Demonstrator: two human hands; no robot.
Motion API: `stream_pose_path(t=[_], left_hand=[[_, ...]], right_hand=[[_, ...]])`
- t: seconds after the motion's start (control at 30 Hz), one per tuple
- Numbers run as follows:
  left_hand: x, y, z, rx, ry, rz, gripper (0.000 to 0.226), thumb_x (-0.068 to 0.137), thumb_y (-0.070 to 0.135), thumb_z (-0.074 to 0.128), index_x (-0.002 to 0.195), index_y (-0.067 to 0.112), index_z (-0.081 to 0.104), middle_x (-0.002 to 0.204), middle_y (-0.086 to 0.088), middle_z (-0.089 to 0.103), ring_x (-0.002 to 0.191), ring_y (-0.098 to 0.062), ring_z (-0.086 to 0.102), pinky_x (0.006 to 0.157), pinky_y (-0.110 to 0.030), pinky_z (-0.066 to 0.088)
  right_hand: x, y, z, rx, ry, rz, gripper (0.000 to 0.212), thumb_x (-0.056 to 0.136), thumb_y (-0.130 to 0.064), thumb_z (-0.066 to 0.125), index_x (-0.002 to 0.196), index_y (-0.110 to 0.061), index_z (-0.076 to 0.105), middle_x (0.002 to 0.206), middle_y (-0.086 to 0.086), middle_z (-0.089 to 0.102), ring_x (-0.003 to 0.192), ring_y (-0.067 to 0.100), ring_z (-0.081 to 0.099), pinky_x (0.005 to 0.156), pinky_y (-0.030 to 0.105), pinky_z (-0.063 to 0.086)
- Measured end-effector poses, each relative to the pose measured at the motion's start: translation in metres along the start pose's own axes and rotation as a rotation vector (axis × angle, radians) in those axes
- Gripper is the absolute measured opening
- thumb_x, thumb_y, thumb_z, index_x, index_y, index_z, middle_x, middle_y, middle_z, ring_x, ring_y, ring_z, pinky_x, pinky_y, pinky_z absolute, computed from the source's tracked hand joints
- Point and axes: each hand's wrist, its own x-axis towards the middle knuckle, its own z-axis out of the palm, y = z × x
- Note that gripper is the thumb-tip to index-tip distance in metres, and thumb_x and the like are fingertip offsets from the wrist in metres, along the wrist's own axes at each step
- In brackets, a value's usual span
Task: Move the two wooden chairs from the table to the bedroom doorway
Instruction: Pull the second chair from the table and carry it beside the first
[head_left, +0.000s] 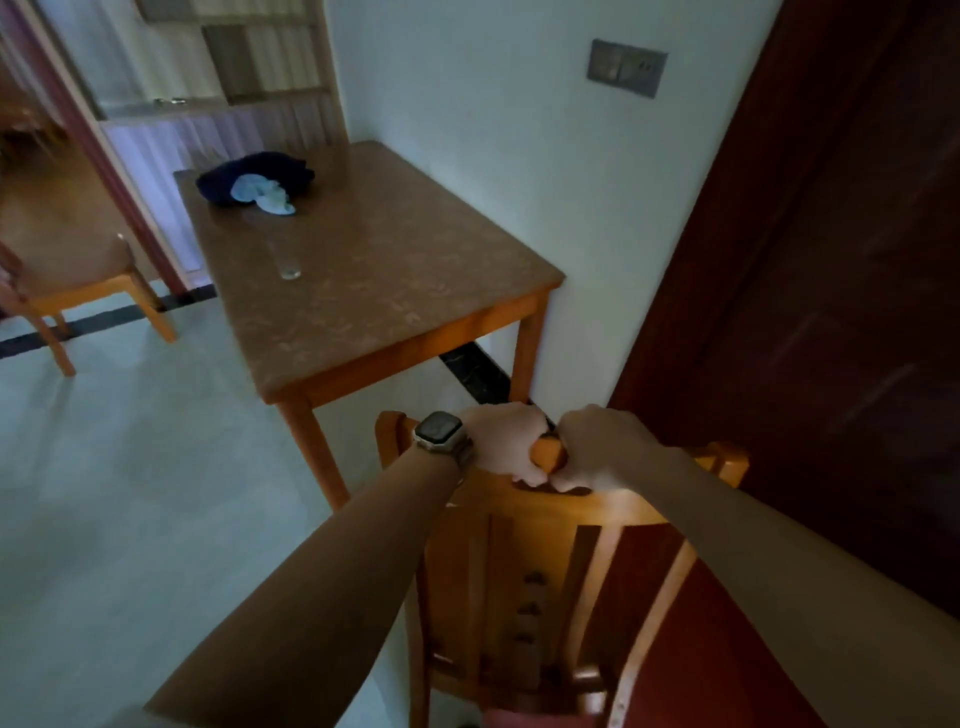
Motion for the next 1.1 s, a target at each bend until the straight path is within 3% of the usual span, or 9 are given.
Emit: stream_pose_path(t=[0.1,0.2,0.4,0.47,0.57,0.63,0.73,0.87,1.1], left_hand=[[-0.016,0.008,-0.004,0.043,-0.032,0.048,0.036,0.094,0.033,0.075,0.090,-0.003,0.074,0.092,-0.014,0.081,0.083,-0.027,0.072,0.091,-0.040,0.059],[-0.037,0.013,-0.003,0.082,-0.069,0.082,0.033,0.094,0.031,0.073,0.098,-0.001,0.079,0.093,-0.013,0.082,0.091,-0.029,0.077,0.093,-0.040,0.059],[-0.092,0.021,0.003,0.043,-0.056,0.151,0.030,0.090,0.026,0.078,0.103,-0.001,0.077,0.087,-0.012,0.081,0.086,-0.026,0.077,0.085,-0.036,0.060],[-0.109,0.023,0.002,0.016,-0.060,0.170,0.031,0.090,0.027,0.080,0.094,-0.003,0.077,0.083,-0.012,0.080,0.080,-0.025,0.076,0.079,-0.033,0.059],[-0.130,0.021,0.001,0.049,-0.035,0.199,0.034,0.086,0.031,0.082,0.067,0.005,0.071,0.062,0.000,0.071,0.054,-0.006,0.063,0.056,-0.015,0.045],[-0.141,0.014,0.001,0.075,-0.034,0.218,0.036,0.085,0.030,0.081,0.059,0.011,0.066,0.060,0.000,0.070,0.050,-0.007,0.059,0.056,-0.017,0.044],[-0.154,-0.004,0.001,0.112,-0.043,0.239,0.031,0.085,0.030,0.081,0.072,0.002,0.075,0.071,-0.009,0.077,0.060,-0.023,0.066,0.062,-0.033,0.048],[-0.172,-0.046,0.000,0.129,-0.037,0.293,0.030,0.085,0.032,0.081,0.092,0.003,0.077,0.076,-0.007,0.077,0.059,-0.018,0.062,0.055,-0.027,0.043],[-0.210,-0.142,-0.002,0.146,-0.046,0.408,0.023,0.076,0.026,0.081,0.083,0.006,0.074,0.062,-0.003,0.067,0.052,-0.021,0.059,0.052,-0.030,0.043]], right_hand=[[-0.024,-0.016,-0.002,0.017,0.033,0.066,0.031,0.066,-0.046,0.078,0.069,-0.022,0.058,0.062,-0.004,0.061,0.053,0.013,0.057,0.045,0.027,0.038],[-0.046,-0.035,0.002,0.055,0.067,0.109,0.030,0.066,-0.044,0.080,0.070,-0.022,0.062,0.062,-0.005,0.063,0.053,0.012,0.059,0.044,0.027,0.041],[-0.094,-0.083,0.004,0.079,0.138,0.161,0.030,0.069,-0.042,0.081,0.071,-0.030,0.054,0.063,-0.010,0.061,0.056,0.009,0.060,0.048,0.026,0.047],[-0.108,-0.099,-0.003,0.055,0.151,0.185,0.032,0.068,-0.044,0.081,0.069,-0.031,0.052,0.063,-0.010,0.061,0.056,0.009,0.059,0.048,0.026,0.045],[-0.125,-0.124,-0.010,0.017,0.166,0.229,0.030,0.071,-0.047,0.080,0.071,-0.030,0.055,0.064,-0.007,0.062,0.057,0.011,0.058,0.047,0.025,0.041],[-0.129,-0.142,-0.013,0.007,0.160,0.268,0.028,0.072,-0.047,0.078,0.073,-0.026,0.059,0.066,-0.005,0.064,0.059,0.013,0.062,0.049,0.026,0.045],[-0.129,-0.168,-0.014,0.011,0.160,0.324,0.031,0.071,-0.046,0.078,0.067,-0.028,0.054,0.066,-0.005,0.063,0.060,0.014,0.061,0.051,0.028,0.046],[-0.112,-0.215,-0.013,0.013,0.140,0.376,0.032,0.071,-0.048,0.078,0.067,-0.027,0.054,0.066,-0.004,0.064,0.062,0.017,0.064,0.055,0.031,0.054],[-0.064,-0.314,-0.011,-0.016,0.125,0.490,0.032,0.068,-0.052,0.077,0.072,-0.026,0.059,0.066,-0.006,0.061,0.062,0.017,0.061,0.053,0.030,0.046]])
